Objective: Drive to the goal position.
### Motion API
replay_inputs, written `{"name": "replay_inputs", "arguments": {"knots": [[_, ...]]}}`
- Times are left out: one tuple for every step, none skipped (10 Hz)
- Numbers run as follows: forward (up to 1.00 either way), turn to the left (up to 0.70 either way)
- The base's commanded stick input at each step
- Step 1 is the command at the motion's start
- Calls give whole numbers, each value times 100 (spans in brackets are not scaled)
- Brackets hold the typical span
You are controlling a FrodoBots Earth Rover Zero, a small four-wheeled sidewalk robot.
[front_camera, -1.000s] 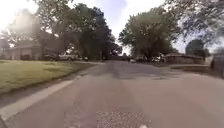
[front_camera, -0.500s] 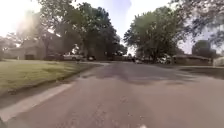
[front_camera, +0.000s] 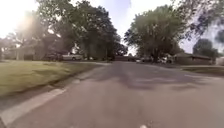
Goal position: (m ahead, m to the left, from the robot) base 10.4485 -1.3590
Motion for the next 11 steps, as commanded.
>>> {"name": "replay_inputs", "arguments": {"knots": [[100, 0], [100, 0], [100, 0], [100, 0], [100, 0], [100, 0], [100, 0], [100, 0], [100, -2], [100, -4], [100, -8]]}}
